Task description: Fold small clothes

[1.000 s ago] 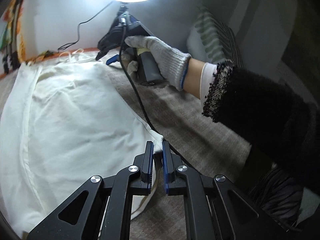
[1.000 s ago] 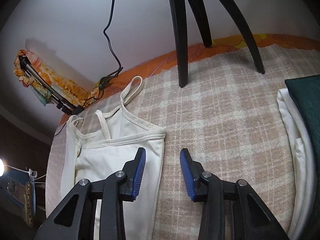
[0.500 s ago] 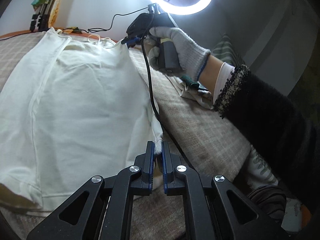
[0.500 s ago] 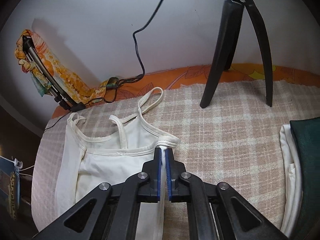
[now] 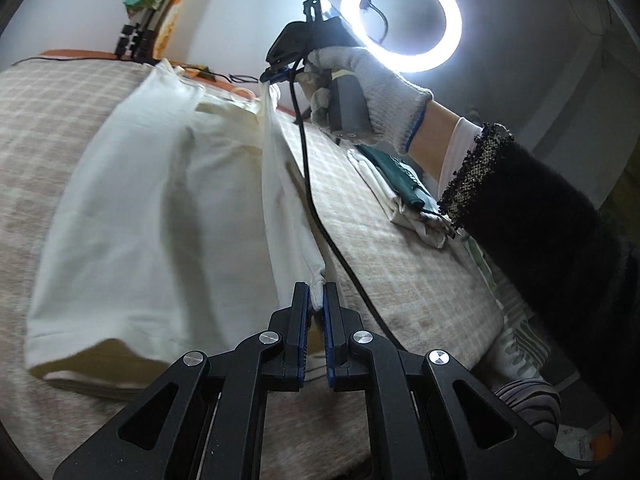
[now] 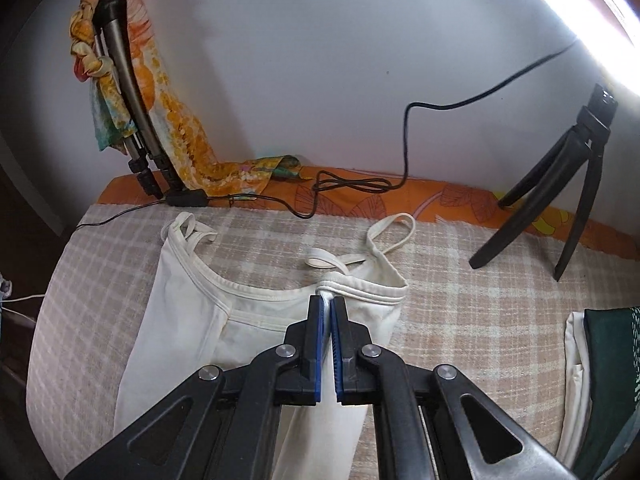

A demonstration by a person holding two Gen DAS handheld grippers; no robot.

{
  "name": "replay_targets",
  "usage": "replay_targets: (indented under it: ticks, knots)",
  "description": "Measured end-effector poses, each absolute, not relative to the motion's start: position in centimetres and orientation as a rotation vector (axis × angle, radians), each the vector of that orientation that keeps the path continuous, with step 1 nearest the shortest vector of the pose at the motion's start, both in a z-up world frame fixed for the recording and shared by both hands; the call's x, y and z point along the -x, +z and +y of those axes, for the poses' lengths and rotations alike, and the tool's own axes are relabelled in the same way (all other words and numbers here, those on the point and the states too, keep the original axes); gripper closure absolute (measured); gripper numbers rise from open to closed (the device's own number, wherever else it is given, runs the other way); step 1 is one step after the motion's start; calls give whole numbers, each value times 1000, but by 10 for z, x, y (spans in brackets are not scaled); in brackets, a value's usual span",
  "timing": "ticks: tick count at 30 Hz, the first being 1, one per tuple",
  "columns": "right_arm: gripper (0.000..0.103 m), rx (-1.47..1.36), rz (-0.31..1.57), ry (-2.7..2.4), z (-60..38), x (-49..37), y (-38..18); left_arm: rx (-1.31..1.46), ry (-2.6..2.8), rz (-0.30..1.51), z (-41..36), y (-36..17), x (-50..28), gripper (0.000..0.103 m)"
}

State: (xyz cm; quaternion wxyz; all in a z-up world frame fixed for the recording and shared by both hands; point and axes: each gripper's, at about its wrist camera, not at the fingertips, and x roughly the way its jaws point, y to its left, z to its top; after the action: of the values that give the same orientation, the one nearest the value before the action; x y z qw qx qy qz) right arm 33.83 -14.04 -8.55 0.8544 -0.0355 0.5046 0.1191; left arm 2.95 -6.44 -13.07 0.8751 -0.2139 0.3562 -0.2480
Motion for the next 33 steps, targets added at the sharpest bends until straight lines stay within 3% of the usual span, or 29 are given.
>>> replay_targets:
  ticks: [17, 29, 32, 33]
  knots:
    - [102, 241, 1091, 282, -47, -332, -121, 482, -411, 764, -19, -149, -22, 98]
    - [101, 278, 1110, 250, -34, -335, -143, 472, -402, 783, -18, -153, -21, 98]
    - [94, 269, 1119, 262, -33, -337, -143, 451, -402, 785, -20, -151, -20, 95]
    - [81, 255, 1118, 268, -34, -336, -140, 442, -401, 785, -21, -149, -19, 94]
